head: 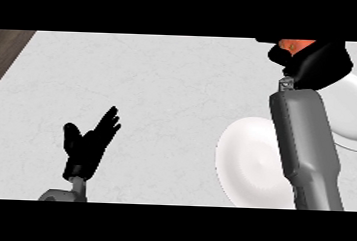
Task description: Pick the squash from the plate and place it in the plate
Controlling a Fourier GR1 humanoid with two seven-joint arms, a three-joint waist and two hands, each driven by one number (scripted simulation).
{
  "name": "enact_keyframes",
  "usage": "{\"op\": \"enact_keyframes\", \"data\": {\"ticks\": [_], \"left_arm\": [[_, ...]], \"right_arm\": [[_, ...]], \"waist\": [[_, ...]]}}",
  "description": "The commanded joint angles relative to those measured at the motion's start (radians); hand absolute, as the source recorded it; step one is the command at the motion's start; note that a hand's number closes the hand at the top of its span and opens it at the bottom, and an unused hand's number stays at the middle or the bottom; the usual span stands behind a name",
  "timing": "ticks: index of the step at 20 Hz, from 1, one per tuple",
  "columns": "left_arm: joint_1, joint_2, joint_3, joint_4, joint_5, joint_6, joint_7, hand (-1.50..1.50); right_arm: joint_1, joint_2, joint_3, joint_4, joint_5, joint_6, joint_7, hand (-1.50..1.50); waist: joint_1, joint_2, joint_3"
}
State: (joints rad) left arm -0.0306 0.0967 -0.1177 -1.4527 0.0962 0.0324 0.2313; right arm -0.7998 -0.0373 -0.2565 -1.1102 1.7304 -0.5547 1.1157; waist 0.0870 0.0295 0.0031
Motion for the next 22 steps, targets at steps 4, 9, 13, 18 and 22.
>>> {"op": "enact_keyframes", "data": {"ticks": [4, 9, 13, 18, 22], "left_arm": [[0.001, 0.001, 0.008, -0.011, -0.008, 0.021, 0.022, 0.0], [0.022, 0.011, 0.022, -0.005, 0.009, 0.004, 0.022, 0.0], [0.068, 0.012, 0.019, 0.005, 0.01, -0.013, -0.022, 0.0], [0.041, -0.025, 0.014, 0.029, -0.016, 0.03, -0.038, 0.0], [0.026, 0.002, 0.038, -0.013, 0.019, 0.008, 0.034, 0.0]], "right_arm": [[0.003, 0.023, -0.146, 0.11, 0.182, -0.274, 0.207, 1.5], [0.055, -0.041, -0.274, 0.143, 0.25, -0.383, 0.173, 1.5], [0.05, -0.138, -0.372, 0.208, 0.161, -0.449, 0.059, 1.5], [0.088, -0.186, -0.436, 0.352, 0.097, -0.613, -0.019, 1.5], [0.024, -0.286, -0.469, 0.486, 0.053, -0.642, -0.055, 1.5]], "waist": [[-0.024, -0.003, -0.002], [-0.039, -0.006, -0.001], [-0.052, -0.012, -0.001], [-0.06, -0.015, -0.001], [-0.054, -0.015, 0.0]]}}
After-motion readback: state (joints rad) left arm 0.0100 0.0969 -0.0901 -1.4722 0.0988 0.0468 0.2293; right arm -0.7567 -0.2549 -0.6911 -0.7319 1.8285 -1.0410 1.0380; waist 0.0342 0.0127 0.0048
